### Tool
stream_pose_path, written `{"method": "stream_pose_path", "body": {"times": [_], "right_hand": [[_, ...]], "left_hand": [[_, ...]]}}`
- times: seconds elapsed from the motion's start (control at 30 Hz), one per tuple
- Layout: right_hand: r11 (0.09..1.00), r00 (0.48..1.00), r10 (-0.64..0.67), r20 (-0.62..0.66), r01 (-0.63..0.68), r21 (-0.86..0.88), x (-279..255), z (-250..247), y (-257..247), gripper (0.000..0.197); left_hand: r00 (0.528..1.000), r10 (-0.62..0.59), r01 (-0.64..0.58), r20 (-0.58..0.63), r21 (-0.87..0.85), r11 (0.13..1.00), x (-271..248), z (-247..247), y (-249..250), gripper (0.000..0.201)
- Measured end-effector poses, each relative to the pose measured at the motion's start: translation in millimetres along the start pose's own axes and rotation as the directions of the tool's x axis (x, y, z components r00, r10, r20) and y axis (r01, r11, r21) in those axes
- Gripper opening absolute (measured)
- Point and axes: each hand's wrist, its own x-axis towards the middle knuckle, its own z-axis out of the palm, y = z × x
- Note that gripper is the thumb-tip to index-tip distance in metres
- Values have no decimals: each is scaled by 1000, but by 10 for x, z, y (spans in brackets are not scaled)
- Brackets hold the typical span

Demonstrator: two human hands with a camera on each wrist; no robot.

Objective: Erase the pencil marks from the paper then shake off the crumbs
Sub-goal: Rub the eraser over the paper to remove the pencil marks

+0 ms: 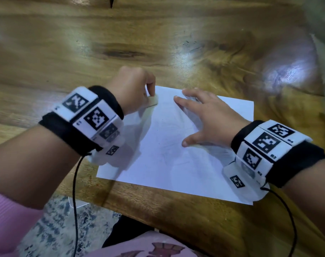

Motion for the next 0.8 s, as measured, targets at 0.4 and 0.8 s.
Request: {"method": "stream_pose_path", "body": {"times": [0.4, 0.8], "right_hand": [[1000, 1000, 5, 10, -5, -3, -5, 26, 8, 107], [997, 999, 9, 38, -6, -72, -13, -16, -37, 104]], "left_hand": [[994, 44, -39, 95, -54, 998, -175, 100, 8, 13], [999, 28, -26, 46, -39, 999, -37, 67, 32, 18]]}}
